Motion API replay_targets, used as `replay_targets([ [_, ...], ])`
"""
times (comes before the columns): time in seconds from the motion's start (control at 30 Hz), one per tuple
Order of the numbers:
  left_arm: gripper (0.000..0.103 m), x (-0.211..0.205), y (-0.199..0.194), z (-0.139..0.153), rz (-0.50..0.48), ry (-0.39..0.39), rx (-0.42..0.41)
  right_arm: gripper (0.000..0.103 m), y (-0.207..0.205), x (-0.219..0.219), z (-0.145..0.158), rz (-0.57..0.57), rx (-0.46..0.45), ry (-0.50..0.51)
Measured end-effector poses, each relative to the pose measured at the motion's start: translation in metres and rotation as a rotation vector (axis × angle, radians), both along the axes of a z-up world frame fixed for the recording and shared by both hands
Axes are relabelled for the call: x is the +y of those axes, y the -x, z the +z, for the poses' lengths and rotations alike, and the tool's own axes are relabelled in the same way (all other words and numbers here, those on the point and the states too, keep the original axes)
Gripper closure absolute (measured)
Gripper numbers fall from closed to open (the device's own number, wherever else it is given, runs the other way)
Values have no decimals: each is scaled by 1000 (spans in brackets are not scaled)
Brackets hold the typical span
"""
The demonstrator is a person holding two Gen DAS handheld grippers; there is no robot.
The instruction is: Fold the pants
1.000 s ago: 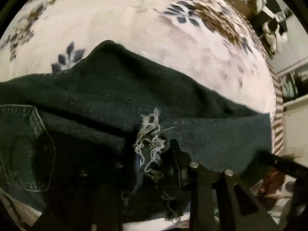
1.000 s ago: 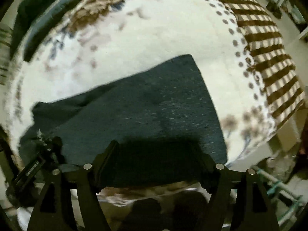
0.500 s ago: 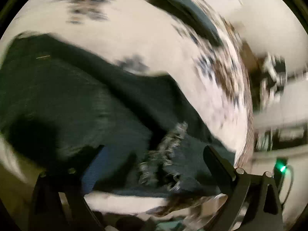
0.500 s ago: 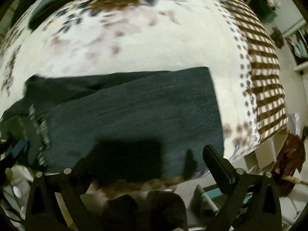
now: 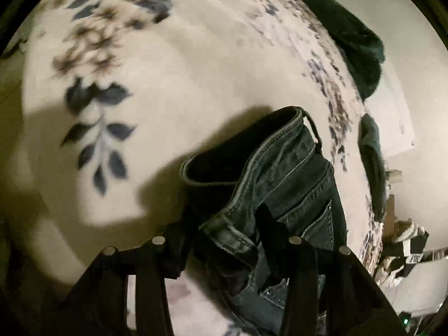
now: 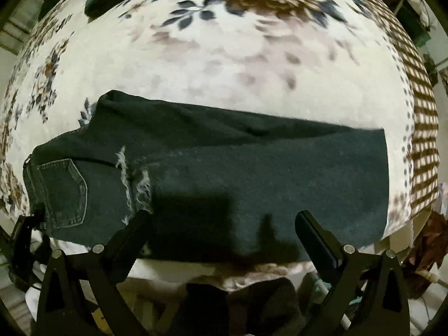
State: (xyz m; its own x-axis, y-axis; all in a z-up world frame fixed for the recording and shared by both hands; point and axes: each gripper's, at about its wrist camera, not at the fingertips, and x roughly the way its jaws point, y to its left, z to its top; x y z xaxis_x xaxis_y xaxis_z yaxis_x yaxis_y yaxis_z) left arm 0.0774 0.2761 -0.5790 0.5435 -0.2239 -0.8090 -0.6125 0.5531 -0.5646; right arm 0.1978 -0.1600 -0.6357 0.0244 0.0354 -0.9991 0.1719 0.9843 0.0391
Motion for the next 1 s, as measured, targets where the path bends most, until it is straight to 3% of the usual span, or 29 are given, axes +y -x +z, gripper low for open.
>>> replay_targets([
  [0.07, 55, -2, 2, -5, -16, -4, -32, 0, -5, 11, -1, 6, 9, -11],
  [0.17, 18, 8, 9, -12, -9, 107, -163, 0, -8, 20, -3, 8, 16, -30],
  [0.2, 11, 10, 6, -14, -5, 140, -194, 0, -8, 23, -4, 4, 19, -39],
  [0.33, 11, 8, -11, -10, -12, 68, -202, 0, -5, 28, -7, -14, 32, -73],
  [0.37, 29, 6, -14, -6, -21, 34, -214, 0, -3, 26, -8, -23, 31, -82],
  [0.4, 77, 4, -17, -5, -23, 13, -219, 0, -3, 25, -7, -28, 28, -88],
  [0.53, 78, -5, -23, 17, -71, -42, -269, 0, 4, 11, -3, -49, 4, -104],
  [0.63, 79, -25, -27, 63, -122, -108, -351, 0, 14, -14, 0, -72, -16, -116],
  [0.77, 79, -87, -23, 150, -261, -194, -487, 0, 28, -55, -1, -117, -26, -130],
  [0.87, 79, -148, -12, 197, -361, -168, -565, 0, 43, -96, 4, -173, -38, -145],
  [1.0, 80, -243, -5, 221, -500, -114, -604, 0, 68, -162, 15, -247, -59, -145],
])
